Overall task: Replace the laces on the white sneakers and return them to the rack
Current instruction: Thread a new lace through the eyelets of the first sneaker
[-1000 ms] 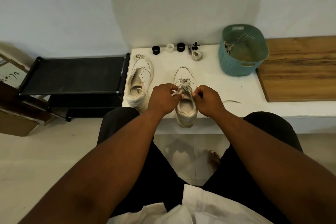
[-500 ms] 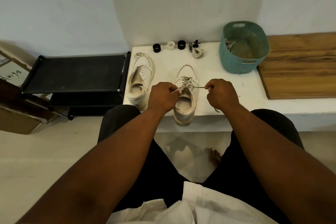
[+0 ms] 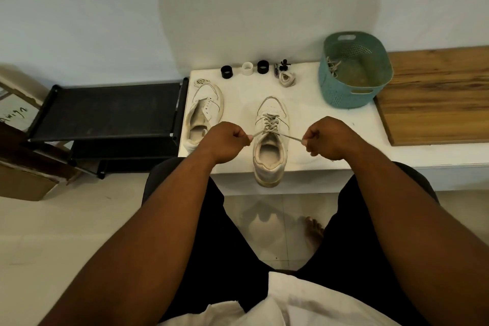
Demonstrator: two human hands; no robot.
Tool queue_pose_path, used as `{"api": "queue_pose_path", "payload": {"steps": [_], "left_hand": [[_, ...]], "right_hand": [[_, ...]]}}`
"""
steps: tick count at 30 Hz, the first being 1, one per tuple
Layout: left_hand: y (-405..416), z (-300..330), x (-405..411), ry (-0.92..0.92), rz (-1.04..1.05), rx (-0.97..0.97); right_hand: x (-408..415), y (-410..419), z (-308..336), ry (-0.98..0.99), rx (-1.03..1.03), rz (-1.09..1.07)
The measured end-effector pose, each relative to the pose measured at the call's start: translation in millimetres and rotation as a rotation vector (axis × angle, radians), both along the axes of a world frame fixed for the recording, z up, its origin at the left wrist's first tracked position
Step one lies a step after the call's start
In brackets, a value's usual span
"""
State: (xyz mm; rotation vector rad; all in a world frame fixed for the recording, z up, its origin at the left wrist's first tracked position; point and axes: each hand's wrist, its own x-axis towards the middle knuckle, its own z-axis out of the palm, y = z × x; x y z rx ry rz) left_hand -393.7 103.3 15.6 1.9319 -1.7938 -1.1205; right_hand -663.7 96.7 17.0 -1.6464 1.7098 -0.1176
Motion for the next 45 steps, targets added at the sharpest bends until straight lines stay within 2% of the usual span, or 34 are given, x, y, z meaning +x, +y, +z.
{"api": "queue_pose_path", "payload": {"steps": [2, 4, 6, 9, 14, 16, 20, 25, 31, 34, 38, 45], "left_hand": [[3.2, 5.4, -0.5, 0.3, 0.043, 0.083], [3.5, 10.4, -4.9, 0.636, 0.141, 0.141], [0.0, 12.0, -10.4, 0.835, 0.201, 0.133], [-4.2, 10.7, -23.0, 0.964, 0.223, 0.092], [-7.0, 9.7, -50.6, 0.959, 0.314, -0.02], [-10.0, 8.8, -57.3, 0.931, 0.36, -0.067], [-15.0, 8.7, -62.3, 0.872, 0.367, -0.093], [-21.3, 3.6, -50.0, 0.951, 0.227, -0.029], [-24.3, 3.0, -42.7, 0.856, 0.039, -0.07], [-24.1, 1.1, -41.4, 0.803, 0.006, -0.078], [-23.0, 0.1, -40.5, 0.826, 0.004, -0.066], [-22.9, -8.6, -39.9, 0.784, 0.078, -0.083]], "right_hand": [[-7.7, 5.5, 7.7, -0.087, 0.04, 0.029], [-12.6, 11.2, 13.4, -0.394, 0.131, -0.029], [-14.5, 12.8, 18.6, -0.737, 0.258, -0.126], [-4.8, 9.1, 23.4, -1.042, 0.273, -0.219], [42.5, -3.2, 17.6, -1.281, 0.144, -0.388], [57.7, -7.8, 11.3, -1.255, 0.073, -0.452], [71.6, -13.7, -3.9, -1.053, -0.153, -0.513], [63.1, -23.1, -8.7, -0.88, -0.249, -0.335], [58.3, -28.3, -0.3, -0.655, -0.264, -0.17], [56.2, -28.5, 0.1, -0.6, -0.315, -0.094], [51.7, -22.6, 2.6, -0.547, -0.378, 0.045], [51.7, -17.0, -0.2, -0.67, -0.374, 0.072]]}}
